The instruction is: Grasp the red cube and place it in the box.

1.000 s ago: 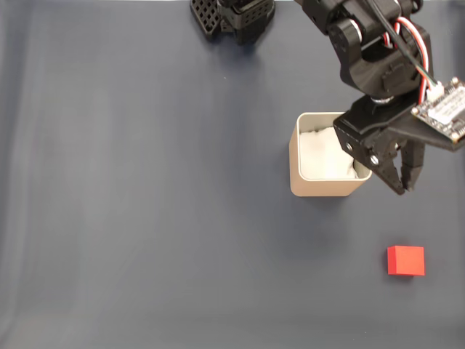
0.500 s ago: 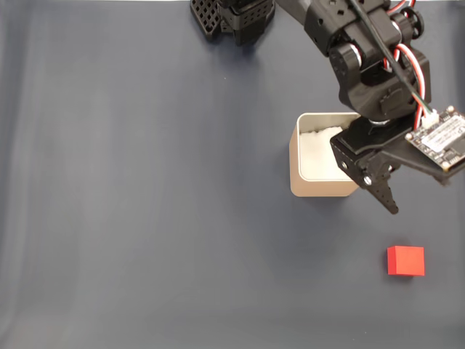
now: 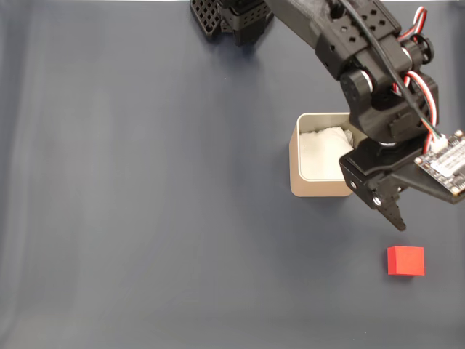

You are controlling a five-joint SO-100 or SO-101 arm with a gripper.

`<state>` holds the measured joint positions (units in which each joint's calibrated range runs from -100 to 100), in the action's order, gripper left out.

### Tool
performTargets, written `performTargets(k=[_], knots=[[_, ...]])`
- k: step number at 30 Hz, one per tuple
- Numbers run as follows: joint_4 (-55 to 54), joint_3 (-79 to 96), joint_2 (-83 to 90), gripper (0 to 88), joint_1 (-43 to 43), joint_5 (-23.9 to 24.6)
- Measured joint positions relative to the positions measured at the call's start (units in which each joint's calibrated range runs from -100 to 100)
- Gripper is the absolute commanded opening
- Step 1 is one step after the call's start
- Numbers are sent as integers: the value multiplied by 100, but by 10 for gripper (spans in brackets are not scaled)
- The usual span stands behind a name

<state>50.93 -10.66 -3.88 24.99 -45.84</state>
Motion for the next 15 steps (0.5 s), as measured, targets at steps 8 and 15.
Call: performTargets(k=[8,15], knots=[[8,-373,-437,407,0,78],[106,-647,-865,411,-30,166]])
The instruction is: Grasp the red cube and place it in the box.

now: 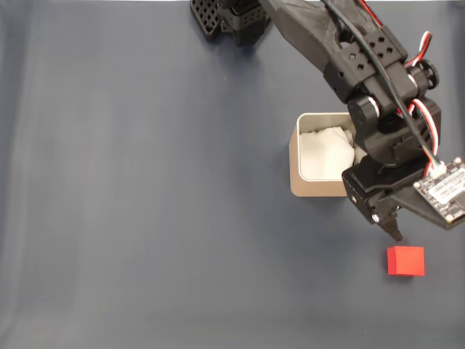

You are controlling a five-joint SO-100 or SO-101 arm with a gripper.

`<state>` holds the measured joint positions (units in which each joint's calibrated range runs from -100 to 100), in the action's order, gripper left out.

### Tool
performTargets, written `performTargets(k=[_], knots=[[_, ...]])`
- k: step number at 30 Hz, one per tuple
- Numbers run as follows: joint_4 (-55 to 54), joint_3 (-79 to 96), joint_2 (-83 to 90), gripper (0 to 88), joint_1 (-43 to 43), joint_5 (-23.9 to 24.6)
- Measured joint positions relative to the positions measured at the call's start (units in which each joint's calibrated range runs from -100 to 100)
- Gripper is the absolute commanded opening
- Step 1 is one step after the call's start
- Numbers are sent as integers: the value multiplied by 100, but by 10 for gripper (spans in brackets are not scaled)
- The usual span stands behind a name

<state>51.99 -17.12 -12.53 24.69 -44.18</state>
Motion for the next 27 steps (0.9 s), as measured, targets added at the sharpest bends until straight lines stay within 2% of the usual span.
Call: performTargets(k=[27], knots=[[24,-1357,-1676,440,-188,254]])
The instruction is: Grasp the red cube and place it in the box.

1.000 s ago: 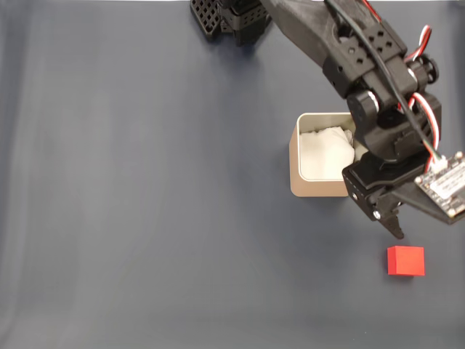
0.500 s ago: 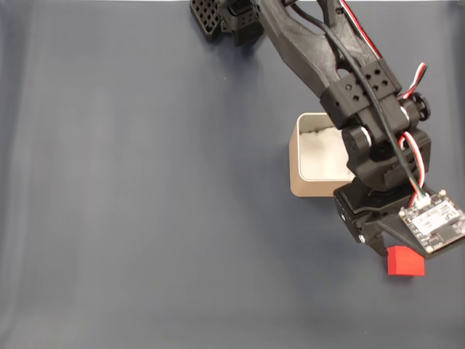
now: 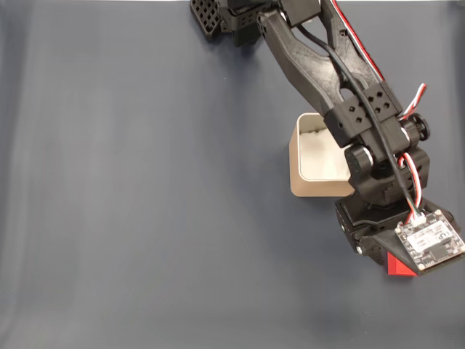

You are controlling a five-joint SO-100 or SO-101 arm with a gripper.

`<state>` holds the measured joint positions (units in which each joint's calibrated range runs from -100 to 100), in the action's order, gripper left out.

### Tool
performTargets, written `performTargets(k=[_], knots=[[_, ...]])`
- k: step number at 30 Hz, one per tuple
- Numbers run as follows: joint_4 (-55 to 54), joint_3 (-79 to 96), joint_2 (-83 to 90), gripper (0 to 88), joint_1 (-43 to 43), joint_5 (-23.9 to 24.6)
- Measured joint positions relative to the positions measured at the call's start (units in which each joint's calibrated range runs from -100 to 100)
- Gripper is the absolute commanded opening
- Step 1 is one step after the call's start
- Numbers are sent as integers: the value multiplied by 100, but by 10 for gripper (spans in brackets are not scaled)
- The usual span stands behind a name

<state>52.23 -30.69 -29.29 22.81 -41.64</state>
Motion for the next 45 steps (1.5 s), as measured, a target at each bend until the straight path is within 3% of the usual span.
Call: performTargets(k=[19,45], knots=[[57,-1020,-1008,434,0,366],[162,-1175,-1409,390,0,239]])
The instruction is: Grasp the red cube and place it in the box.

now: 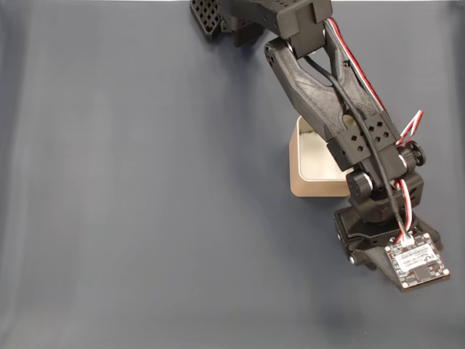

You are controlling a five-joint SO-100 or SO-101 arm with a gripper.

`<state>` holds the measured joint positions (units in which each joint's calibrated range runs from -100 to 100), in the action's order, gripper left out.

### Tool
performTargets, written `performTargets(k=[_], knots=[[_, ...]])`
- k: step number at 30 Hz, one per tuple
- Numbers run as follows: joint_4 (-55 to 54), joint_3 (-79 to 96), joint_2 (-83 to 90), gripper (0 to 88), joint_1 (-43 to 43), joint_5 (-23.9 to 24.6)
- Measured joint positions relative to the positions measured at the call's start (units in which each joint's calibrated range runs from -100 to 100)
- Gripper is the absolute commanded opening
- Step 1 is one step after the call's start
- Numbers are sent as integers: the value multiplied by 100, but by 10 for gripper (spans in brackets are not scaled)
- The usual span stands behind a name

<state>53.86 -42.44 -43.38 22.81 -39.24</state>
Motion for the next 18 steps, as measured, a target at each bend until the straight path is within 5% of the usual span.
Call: performTargets(k=[18], knots=[[-57,-310,-339,380,83,-186]])
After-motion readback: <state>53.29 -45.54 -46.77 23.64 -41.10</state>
